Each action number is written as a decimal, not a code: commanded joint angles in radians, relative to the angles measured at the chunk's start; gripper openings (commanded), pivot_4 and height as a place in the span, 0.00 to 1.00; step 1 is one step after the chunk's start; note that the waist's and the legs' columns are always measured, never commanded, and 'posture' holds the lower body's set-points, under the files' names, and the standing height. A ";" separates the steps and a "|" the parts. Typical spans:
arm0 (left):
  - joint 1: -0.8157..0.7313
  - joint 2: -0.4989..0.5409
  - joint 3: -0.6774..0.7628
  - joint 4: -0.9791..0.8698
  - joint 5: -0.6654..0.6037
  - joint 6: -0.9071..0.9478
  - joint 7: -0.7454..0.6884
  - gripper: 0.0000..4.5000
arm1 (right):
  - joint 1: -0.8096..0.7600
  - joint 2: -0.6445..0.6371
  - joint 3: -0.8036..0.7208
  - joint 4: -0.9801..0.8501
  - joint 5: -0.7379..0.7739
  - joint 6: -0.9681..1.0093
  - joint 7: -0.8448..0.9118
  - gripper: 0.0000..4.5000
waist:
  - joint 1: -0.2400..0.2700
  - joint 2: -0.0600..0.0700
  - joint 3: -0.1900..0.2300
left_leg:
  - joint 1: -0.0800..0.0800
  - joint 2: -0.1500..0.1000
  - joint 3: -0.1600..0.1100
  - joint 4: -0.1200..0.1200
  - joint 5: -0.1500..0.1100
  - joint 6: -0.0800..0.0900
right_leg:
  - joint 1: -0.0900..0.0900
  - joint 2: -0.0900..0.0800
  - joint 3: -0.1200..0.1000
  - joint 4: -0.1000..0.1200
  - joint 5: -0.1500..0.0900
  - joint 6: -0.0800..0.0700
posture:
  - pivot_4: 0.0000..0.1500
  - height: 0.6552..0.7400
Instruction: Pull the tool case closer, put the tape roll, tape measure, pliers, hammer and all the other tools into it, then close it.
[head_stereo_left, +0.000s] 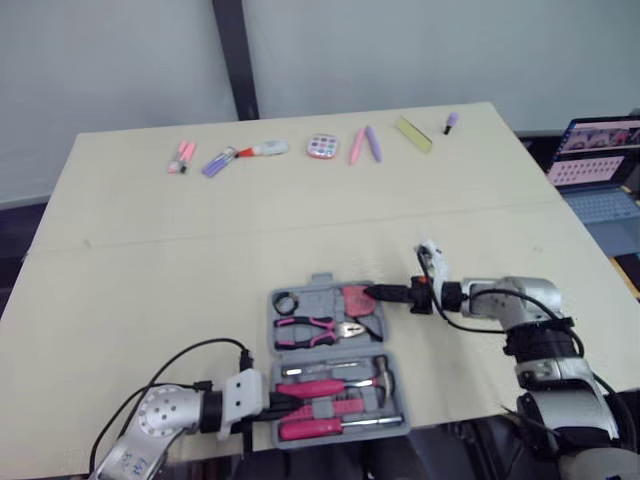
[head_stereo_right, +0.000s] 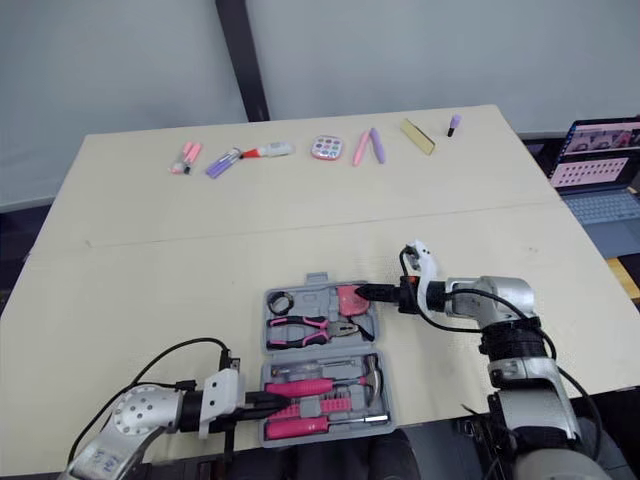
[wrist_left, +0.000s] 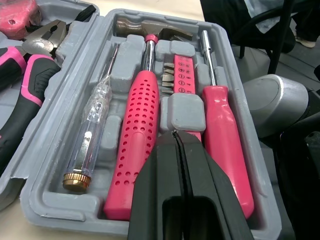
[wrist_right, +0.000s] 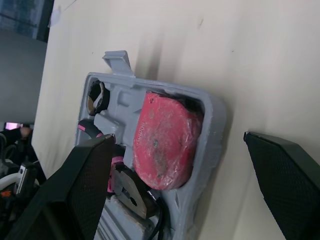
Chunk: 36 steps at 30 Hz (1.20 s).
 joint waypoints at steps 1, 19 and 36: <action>-0.006 -0.006 -0.014 0.018 0.012 -0.012 0.007 0.00 | -0.033 0.019 0.014 0.040 -0.008 -0.029 0.049 0.97 | -0.001 0.000 0.000 | 0.000 0.000 0.000 0.000 0.000 0.000 | 0.000 0.000 0.000 0.000 0.000 0.000 | 1.00 1.00; -0.032 -0.015 -0.005 0.076 0.026 -0.024 0.027 0.00 | 0.003 0.005 0.025 -0.175 0.058 0.024 0.164 0.97 | 0.000 0.001 0.000 | 0.000 0.000 0.000 0.000 0.000 0.000 | 0.000 0.000 0.000 0.000 0.000 0.000 | 1.00 1.00; 0.637 0.148 0.845 -0.574 -0.600 0.676 0.002 0.00 | 0.331 -0.372 -0.133 -0.966 0.422 0.238 0.207 0.97 | 0.006 -0.003 0.003 | 0.000 0.002 0.000 -0.001 -0.003 0.000 | 0.000 0.001 -0.001 -0.005 0.000 -0.001 | 1.00 1.00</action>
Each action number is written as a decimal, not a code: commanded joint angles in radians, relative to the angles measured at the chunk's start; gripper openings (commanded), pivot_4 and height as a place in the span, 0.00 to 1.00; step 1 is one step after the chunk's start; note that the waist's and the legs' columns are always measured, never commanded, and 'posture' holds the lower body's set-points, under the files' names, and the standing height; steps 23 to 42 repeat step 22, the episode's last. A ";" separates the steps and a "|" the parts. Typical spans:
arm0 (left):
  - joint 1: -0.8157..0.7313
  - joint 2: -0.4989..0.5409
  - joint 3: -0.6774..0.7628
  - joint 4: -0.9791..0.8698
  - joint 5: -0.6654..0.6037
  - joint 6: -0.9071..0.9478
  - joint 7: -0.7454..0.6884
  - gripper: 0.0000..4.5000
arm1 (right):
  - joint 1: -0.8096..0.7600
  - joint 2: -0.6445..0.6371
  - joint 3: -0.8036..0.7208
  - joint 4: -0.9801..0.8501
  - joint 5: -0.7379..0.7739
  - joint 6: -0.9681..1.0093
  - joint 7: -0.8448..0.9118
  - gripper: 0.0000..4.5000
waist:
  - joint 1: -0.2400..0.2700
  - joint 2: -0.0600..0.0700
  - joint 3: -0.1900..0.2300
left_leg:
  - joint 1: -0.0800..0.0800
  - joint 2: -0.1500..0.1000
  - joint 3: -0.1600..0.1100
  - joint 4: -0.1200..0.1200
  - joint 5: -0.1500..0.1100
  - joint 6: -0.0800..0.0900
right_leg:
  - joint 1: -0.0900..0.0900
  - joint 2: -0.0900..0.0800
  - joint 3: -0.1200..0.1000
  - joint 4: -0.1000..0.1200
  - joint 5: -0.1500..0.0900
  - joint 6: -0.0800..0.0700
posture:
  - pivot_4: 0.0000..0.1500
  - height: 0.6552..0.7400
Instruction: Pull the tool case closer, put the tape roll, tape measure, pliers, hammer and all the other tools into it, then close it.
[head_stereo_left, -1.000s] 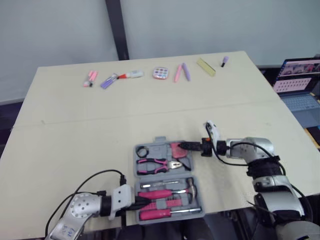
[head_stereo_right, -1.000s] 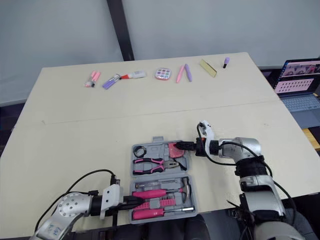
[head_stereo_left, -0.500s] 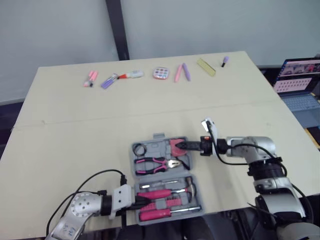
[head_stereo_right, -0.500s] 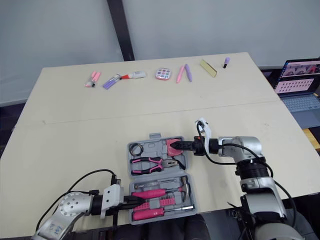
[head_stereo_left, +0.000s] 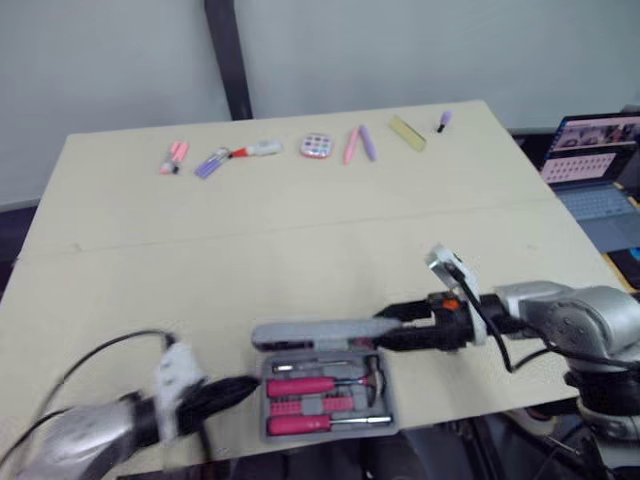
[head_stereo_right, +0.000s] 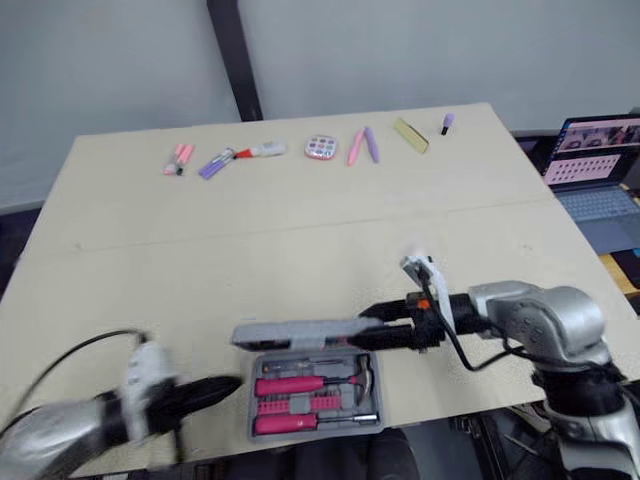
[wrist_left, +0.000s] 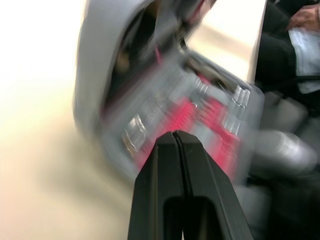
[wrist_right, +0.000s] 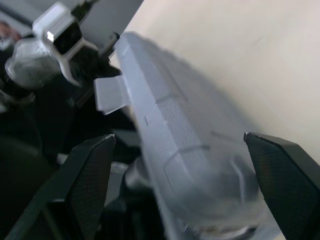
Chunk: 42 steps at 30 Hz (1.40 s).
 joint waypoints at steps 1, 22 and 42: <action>0.143 0.004 0.250 -0.003 -0.060 0.018 -0.105 0.00 | 0.087 -0.074 -0.099 -0.146 0.115 0.027 0.015 0.97 | 0.010 0.000 0.000 | 0.000 0.000 0.000 0.001 0.000 0.000 | 0.000 0.000 0.000 -0.002 0.001 -0.001 | 1.00 1.00; -0.205 0.013 0.083 0.325 0.226 -0.291 -0.098 0.00 | 0.659 -0.124 -0.317 -0.211 -0.210 -0.600 -0.007 0.97 | 0.022 -0.002 -0.001 | 0.002 0.000 0.003 0.000 -0.001 0.001 | 0.001 0.001 0.000 -0.006 0.005 -0.004 | 1.00 1.00; -0.205 0.013 0.083 0.325 0.226 -0.291 -0.098 0.00 | 0.659 -0.124 -0.317 -0.211 -0.210 -0.600 -0.007 0.97 | 0.022 -0.002 -0.001 | 0.002 0.000 0.003 0.000 -0.001 0.001 | 0.001 0.001 0.000 -0.006 0.005 -0.004 | 1.00 1.00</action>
